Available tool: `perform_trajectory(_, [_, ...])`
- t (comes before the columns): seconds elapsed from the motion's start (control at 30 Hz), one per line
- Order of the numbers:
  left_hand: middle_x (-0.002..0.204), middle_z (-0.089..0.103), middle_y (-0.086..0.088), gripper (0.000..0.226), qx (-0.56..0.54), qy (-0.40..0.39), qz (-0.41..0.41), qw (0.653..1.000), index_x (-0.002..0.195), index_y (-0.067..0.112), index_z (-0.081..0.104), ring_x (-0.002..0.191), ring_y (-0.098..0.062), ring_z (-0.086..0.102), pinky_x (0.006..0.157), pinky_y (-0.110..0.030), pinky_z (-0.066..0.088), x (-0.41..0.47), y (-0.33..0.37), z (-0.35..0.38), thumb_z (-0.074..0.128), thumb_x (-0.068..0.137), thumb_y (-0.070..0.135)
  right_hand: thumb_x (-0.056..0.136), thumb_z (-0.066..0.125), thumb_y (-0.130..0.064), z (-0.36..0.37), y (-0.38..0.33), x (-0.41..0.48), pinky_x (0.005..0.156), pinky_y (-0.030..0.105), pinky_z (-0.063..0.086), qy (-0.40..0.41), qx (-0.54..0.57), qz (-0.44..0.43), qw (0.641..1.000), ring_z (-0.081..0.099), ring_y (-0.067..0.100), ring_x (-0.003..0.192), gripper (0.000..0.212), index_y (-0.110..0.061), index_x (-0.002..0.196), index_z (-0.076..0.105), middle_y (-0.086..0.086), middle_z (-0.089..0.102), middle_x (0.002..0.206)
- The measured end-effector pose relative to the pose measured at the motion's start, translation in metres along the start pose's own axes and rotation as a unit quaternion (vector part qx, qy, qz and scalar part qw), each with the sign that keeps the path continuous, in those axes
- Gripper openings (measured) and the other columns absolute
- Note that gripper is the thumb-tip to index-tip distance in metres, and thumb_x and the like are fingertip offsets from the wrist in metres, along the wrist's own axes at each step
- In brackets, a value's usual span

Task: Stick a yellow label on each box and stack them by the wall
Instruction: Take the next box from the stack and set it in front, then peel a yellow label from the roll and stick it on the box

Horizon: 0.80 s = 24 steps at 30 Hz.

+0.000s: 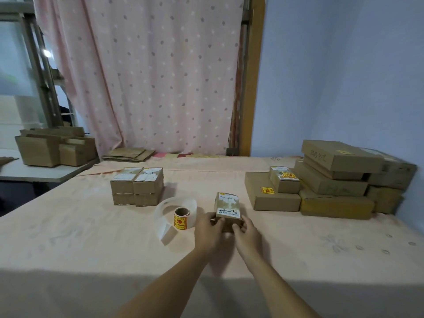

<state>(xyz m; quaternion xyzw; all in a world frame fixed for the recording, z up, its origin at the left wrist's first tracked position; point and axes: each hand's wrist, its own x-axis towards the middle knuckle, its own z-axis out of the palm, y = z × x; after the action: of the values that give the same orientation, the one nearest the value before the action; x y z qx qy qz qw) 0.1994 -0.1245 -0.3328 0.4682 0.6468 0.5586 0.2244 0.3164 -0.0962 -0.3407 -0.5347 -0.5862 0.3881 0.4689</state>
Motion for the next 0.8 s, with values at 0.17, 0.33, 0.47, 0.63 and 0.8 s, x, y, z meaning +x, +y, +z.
perform_trajectory(0.17, [0.104, 0.067, 0.008, 0.022, 0.074, 0.013, 0.028, 0.997, 0.113, 0.018, 0.064, 0.087, -0.006, 0.062, 0.068, -0.013, 0.041, 0.002, -0.012, -0.015, 0.061, 0.091, 0.017, 0.096, 0.062, -0.014, 0.0, 0.007, 0.009, 0.093, 0.029, 0.048, -0.023, 0.003, 0.008, 1.0, 0.064, 0.019, 0.112, 0.044, -0.014, 0.139, 0.057, 0.005, 0.068, 0.125])
perform_trajectory(0.33, [0.099, 0.066, 0.011, 0.023, 0.186, 0.06, 0.135, 0.971, 0.099, 0.019, 0.073, 0.095, -0.012, 0.06, 0.075, -0.022, 0.046, 0.016, -0.017, -0.07, 0.062, 0.086, 0.004, 0.092, 0.065, -0.011, 0.004, 0.014, 0.006, 0.1, 0.036, 0.048, 0.03, -0.017, -0.043, 0.998, 0.058, 0.02, 0.12, 0.038, -0.015, 0.129, 0.06, 0.002, 0.061, 0.13])
perform_trajectory(0.47, [0.121, 0.059, 0.002, 0.042, 0.399, -0.017, 0.183, 0.898, 0.123, 0.023, 0.067, 0.121, -0.023, 0.051, 0.08, -0.039, 0.053, 0.037, -0.034, -0.12, 0.06, 0.086, 0.006, 0.092, 0.063, -0.008, 0.01, 0.007, 0.0, 0.1, 0.029, 0.042, 0.052, -0.081, -0.154, 0.983, 0.048, 0.015, 0.124, 0.035, -0.02, 0.124, 0.063, -0.004, 0.054, 0.13])
perform_trajectory(0.63, [0.094, 0.05, -0.006, 0.057, 0.515, -0.029, 0.276, 0.811, 0.122, 0.027, 0.064, 0.086, -0.032, 0.054, 0.062, -0.035, 0.047, 0.048, -0.041, -0.133, 0.079, 0.071, 0.006, 0.091, 0.06, -0.011, 0.033, -0.01, -0.003, 0.093, 0.025, 0.04, 0.024, -0.132, -0.207, 0.969, 0.044, 0.013, 0.121, 0.029, -0.021, 0.117, 0.068, -0.006, 0.056, 0.123])
perform_trajectory(0.8, [0.079, 0.047, 0.0, 0.031, 0.495, 0.004, 0.323, 0.807, 0.092, 0.025, 0.075, 0.072, -0.027, 0.051, 0.058, -0.032, 0.04, 0.062, -0.043, -0.128, 0.087, 0.064, 0.016, 0.09, 0.06, -0.018, 0.051, -0.012, -0.006, 0.094, 0.035, 0.048, -0.042, -0.143, -0.207, 0.967, 0.056, 0.014, 0.106, 0.028, -0.029, 0.115, 0.067, -0.016, 0.056, 0.112])
